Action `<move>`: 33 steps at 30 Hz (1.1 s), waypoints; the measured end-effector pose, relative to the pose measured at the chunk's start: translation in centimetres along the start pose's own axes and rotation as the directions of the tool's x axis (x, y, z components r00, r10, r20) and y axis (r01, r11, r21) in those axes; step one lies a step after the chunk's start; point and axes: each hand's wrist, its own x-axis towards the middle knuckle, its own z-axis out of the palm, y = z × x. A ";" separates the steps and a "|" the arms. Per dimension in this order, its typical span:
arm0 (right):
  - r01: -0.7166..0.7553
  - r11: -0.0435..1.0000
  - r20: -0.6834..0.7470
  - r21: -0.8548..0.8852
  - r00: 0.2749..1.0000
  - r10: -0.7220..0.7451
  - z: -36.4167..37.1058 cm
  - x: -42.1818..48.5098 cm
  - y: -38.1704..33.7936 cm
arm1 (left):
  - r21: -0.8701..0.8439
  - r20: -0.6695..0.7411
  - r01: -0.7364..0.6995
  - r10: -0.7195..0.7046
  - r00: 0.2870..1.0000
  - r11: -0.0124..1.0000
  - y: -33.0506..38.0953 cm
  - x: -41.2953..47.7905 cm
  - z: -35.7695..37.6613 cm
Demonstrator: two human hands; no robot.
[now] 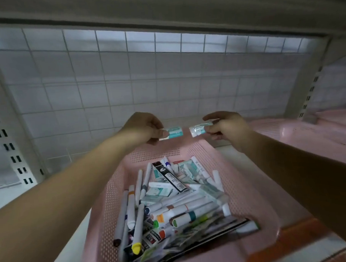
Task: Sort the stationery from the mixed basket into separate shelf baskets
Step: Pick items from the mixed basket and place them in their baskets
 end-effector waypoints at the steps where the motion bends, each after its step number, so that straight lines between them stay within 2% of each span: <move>1: -0.008 1.000 -0.006 0.018 1.000 0.008 -1.0 -0.3 0.0 | 0.003 0.021 -0.006 0.006 1.000 1.000 0.8 0.2 0.6; 7: -0.099 0.995 0.010 -0.002 0.995 0.099 -8.8 -0.6 1.0 | 0.072 0.057 -0.042 0.038 0.998 0.996 5.6 2.4 3.7; 10: -0.104 0.993 -0.003 -0.048 0.995 0.104 -13.1 0.3 2.0 | 0.073 0.079 -0.039 0.033 0.996 0.997 7.5 3.5 6.5; 12: -0.083 0.987 -0.003 -0.141 0.997 0.083 -15.7 1.2 2.6 | 0.077 0.099 -0.035 0.027 0.995 0.996 8.7 4.3 8.6; 14: -0.109 0.986 0.005 -0.130 0.994 0.111 -18.1 2.3 3.2 | 0.089 0.115 -0.032 0.022 0.993 0.996 9.8 5.0 10.6; 16: -0.158 0.985 0.048 -0.074 0.986 0.162 -20.4 3.4 4.0 | 0.112 0.121 -0.034 0.020 0.992 0.993 11.1 5.6 12.5; 21: -0.191 0.979 0.182 -0.074 0.962 0.202 -24.6 5.7 5.7 | 0.139 0.101 0.006 -0.020 0.995 0.990 13.9 7.5 16.2; 28: -0.144 0.983 0.285 -0.114 0.943 0.171 -28.9 8.3 7.8 | 0.192 0.087 0.032 -0.050 0.995 0.981 16.1 8.6 22.2; 33: -0.015 0.936 0.369 -0.353 0.917 0.154 -30.8 8.1 8.8 | 0.116 0.101 0.069 -0.080 0.992 0.991 16.6 7.9 25.9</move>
